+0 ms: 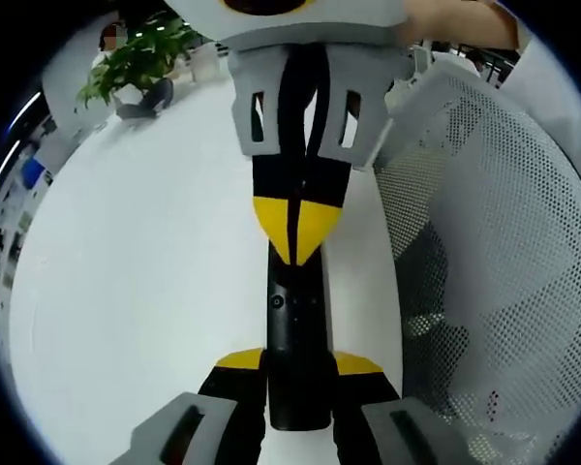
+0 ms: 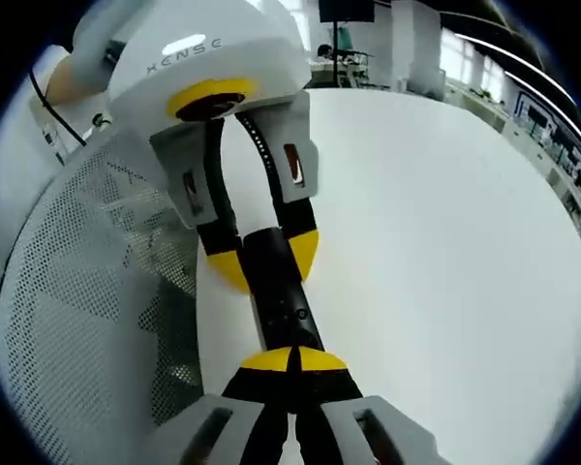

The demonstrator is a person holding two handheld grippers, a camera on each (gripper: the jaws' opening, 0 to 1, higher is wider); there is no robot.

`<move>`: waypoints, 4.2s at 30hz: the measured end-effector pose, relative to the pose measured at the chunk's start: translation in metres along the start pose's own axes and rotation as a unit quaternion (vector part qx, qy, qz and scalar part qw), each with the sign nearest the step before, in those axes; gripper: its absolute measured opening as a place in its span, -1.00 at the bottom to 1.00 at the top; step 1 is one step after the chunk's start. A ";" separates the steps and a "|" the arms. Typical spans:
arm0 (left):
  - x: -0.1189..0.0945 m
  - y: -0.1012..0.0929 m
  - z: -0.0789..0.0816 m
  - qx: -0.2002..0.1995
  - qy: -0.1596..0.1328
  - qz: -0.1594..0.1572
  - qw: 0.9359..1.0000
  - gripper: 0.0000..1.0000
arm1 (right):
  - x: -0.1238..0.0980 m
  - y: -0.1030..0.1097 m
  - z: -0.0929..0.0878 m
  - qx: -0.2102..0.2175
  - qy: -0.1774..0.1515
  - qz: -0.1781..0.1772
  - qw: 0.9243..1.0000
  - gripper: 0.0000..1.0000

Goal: Press the specified remote control buttons in sequence, fully releasing each button before pressing the next.

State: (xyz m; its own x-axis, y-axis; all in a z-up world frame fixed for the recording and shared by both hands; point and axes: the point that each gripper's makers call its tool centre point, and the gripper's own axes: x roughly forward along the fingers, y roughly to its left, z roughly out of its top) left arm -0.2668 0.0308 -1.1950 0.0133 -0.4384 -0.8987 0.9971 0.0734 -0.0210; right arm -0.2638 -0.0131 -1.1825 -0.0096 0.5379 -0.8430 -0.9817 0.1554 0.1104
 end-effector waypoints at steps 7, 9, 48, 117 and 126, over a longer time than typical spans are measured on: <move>0.000 0.000 0.000 0.001 -0.003 -0.003 1.000 -0.55 | -0.003 -0.002 -0.007 -0.035 0.018 -0.018 0.999 -1.00; 0.000 0.000 0.000 0.004 -0.001 -0.005 1.000 -0.55 | -0.001 -0.002 -0.006 -0.121 0.037 -0.030 0.992 -1.00; -0.001 -0.001 0.000 0.017 -0.002 -0.009 1.000 -0.54 | 0.009 0.001 0.002 -0.166 0.033 -0.085 0.982 -1.00; -0.002 0.000 -0.001 0.016 -0.014 -0.028 0.999 -0.56 | 0.021 0.021 0.017 -0.169 0.033 -0.148 0.974 -1.00; -0.002 0.000 0.000 0.009 -0.026 -0.022 0.999 -0.55 | 0.022 0.024 0.019 -0.218 0.049 -0.140 0.965 -1.00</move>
State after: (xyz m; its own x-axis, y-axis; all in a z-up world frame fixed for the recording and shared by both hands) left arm -0.2673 0.0318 -1.1936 -0.0267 -0.4871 -0.8729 0.9980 0.0378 -0.0516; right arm -0.2841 0.0187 -1.1887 0.2707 0.4407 -0.8559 -0.9348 -0.0921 -0.3431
